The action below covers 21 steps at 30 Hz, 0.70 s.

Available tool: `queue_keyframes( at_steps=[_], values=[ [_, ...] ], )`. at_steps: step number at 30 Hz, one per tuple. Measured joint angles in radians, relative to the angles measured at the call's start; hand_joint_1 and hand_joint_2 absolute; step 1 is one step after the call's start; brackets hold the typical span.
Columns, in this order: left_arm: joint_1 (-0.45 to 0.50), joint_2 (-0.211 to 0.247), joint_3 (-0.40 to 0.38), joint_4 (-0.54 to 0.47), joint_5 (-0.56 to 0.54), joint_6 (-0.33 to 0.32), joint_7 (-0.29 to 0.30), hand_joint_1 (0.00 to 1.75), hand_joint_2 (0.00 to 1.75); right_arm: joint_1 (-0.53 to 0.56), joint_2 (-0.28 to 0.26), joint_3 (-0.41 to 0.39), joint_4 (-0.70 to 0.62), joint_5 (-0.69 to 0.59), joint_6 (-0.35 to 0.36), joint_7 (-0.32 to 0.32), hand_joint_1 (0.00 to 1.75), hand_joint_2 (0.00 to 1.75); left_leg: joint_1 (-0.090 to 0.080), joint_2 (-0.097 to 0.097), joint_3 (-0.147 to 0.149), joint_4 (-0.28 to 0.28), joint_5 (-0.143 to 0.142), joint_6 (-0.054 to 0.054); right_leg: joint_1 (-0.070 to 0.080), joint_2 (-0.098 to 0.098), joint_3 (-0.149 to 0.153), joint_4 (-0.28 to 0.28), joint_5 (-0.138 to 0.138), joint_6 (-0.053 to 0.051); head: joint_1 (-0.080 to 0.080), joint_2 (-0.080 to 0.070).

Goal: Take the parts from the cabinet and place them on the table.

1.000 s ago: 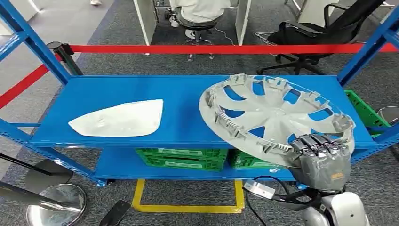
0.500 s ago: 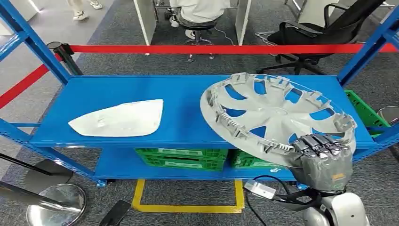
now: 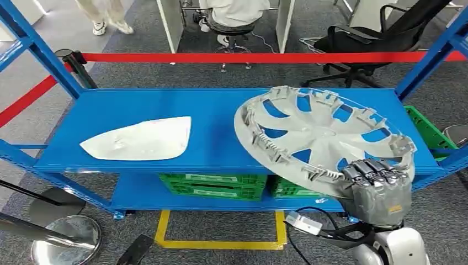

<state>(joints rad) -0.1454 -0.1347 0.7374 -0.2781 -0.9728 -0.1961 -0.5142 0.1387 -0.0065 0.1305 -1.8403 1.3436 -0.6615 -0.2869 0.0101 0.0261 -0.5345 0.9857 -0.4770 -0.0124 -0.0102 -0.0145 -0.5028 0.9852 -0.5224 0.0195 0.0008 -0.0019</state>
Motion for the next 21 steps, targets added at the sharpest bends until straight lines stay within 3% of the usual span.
queue_keyframes(
  at_steps=[11,21],
  values=[
    [0.000,0.003,-0.006,0.000,0.009,-0.003,-0.009,0.00,0.00,0.003,-0.002,0.006,0.012,-0.038,-0.010,0.005,1.64,1.75,0.000,0.000,0.000,0.000,0.000,0.000,0.000,0.000,0.000,0.000,0.000,0.000,0.000,0.000],
    [0.001,0.005,-0.012,0.002,0.021,-0.004,-0.009,0.00,0.00,0.008,-0.002,0.006,0.012,-0.068,-0.012,-0.049,1.64,1.75,0.000,0.000,0.000,0.000,0.000,0.000,0.000,0.000,0.000,0.000,0.000,0.000,0.000,0.000]
  ],
)
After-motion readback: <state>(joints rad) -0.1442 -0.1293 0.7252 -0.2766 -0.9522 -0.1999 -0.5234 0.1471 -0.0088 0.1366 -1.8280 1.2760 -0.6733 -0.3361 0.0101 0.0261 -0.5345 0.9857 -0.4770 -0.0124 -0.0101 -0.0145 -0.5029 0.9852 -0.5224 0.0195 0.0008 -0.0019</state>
